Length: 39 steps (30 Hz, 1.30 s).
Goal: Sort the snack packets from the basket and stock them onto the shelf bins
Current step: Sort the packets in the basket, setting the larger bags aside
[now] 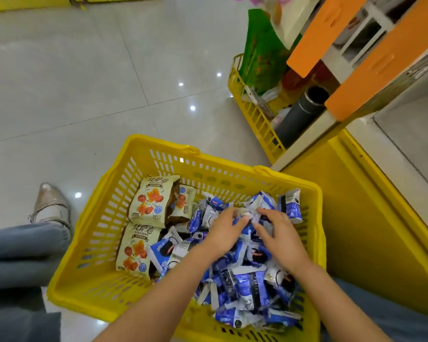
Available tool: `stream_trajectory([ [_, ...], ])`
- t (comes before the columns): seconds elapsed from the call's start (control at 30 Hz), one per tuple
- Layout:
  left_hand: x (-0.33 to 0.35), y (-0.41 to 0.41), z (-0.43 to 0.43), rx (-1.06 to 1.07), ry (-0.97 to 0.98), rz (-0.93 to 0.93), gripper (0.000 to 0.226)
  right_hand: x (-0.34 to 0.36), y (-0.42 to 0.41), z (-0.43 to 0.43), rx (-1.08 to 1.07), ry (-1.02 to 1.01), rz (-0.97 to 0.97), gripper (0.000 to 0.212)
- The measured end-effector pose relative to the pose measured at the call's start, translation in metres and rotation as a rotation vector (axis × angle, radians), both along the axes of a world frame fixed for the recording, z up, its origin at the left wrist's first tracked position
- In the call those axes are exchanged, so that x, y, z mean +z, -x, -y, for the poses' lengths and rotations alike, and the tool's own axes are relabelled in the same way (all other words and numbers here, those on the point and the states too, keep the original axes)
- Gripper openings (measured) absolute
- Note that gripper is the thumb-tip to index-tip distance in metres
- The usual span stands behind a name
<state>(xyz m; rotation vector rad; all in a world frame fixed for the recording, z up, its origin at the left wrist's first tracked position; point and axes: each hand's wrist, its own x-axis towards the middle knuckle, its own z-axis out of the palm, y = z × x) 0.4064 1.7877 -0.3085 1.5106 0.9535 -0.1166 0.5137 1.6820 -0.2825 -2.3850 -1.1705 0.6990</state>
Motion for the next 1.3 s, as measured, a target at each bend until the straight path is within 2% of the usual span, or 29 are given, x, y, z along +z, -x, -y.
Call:
stream_trajectory([
  [0.07, 0.001, -0.018, -0.001, 0.111, 0.194, -0.021, 0.068, 0.004, 0.001, 0.002, -0.047, -0.046, -0.138, 0.041],
  [0.13, -0.001, -0.027, -0.003, 0.161, 0.294, -0.069, 0.078, 0.008, 0.003, 0.002, -0.108, -0.099, -0.151, 0.035],
  [0.27, -0.004, -0.022, -0.007, 0.117, 0.219, -0.084, 0.088, 0.018, 0.001, -0.010, -0.230, -0.271, 0.319, 0.026],
  [0.33, -0.004, -0.012, -0.012, 0.139, 0.136, -0.064, 0.085, 0.019, -0.005, -0.016, -0.312, -0.218, 0.351, 0.038],
  [0.43, -0.004, 0.010, -0.028, 0.187, -0.025, -0.084, 0.080, 0.013, -0.012, -0.016, -0.392, -0.009, 0.148, 0.063],
  [0.5, -0.005, 0.027, -0.038, 0.221, -0.123, -0.111, 0.080, 0.008, -0.015, -0.013, -0.359, 0.114, 0.131, 0.071],
  [0.57, -0.007, 0.042, -0.046, 0.208, -0.189, -0.142, 0.079, 0.005, -0.017, -0.014, -0.248, 0.254, 0.247, 0.070],
  [0.63, -0.009, 0.053, -0.050, 0.094, -0.288, -0.209, 0.074, 0.005, -0.019, -0.017, -0.217, 0.286, 0.290, 0.063],
  [0.73, -0.010, 0.061, -0.045, -0.088, -0.592, -0.314, 0.066, 0.008, -0.020, -0.017, -0.206, 0.292, 0.271, 0.050],
  [0.8, -0.008, 0.056, -0.034, -0.062, -0.686, -0.188, 0.056, 0.006, -0.017, -0.014, -0.188, 0.256, 0.219, 0.047],
  [0.87, 0.001, 0.045, -0.020, -0.030, -0.547, -0.030, 0.044, 0.006, -0.014, -0.010, -0.286, 0.144, 0.101, 0.057],
  [0.93, 0.008, 0.033, -0.007, -0.073, -0.317, 0.031, 0.039, 0.007, -0.013, -0.007, -0.370, 0.071, 0.033, 0.068],
  [0.97, 0.009, 0.029, 0.000, -0.150, -0.261, 0.037, 0.038, 0.007, -0.015, -0.006, -0.396, 0.065, -0.010, 0.068],
  [1.0, 0.009, 0.026, 0.007, -0.275, -0.261, 0.014, 0.039, 0.007, -0.017, -0.006, -0.412, 0.085, -0.065, 0.062],
  [1.07, 0.006, 0.027, 0.021, -0.525, -0.372, -0.078, 0.043, 0.007, -0.019, -0.006, -0.392, 0.188, -0.149, 0.036],
  [1.1, 0.005, 0.030, 0.026, -0.580, -0.428, -0.107, 0.044, 0.006, -0.019, -0.005, -0.362, 0.231, -0.163, 0.028],
  [1.17, 0.006, 0.039, 0.031, -0.547, -0.421, -0.107, 0.042, 0.003, -0.014, 0.000, -0.305, 0.228, -0.179, 0.027],
  [1.23, 0.009, 0.050, 0.030, -0.434, -0.297, -0.022, 0.031, 0.001, -0.005, 0.003, -0.252, 0.183, -0.201, 0.021],
  [1.3, 0.012, 0.058, 0.029, -0.368, -0.168, 0.047, 0.024, 0.001, 0.003, 0.003, -0.215, 0.169, -0.183, 0.024],
])
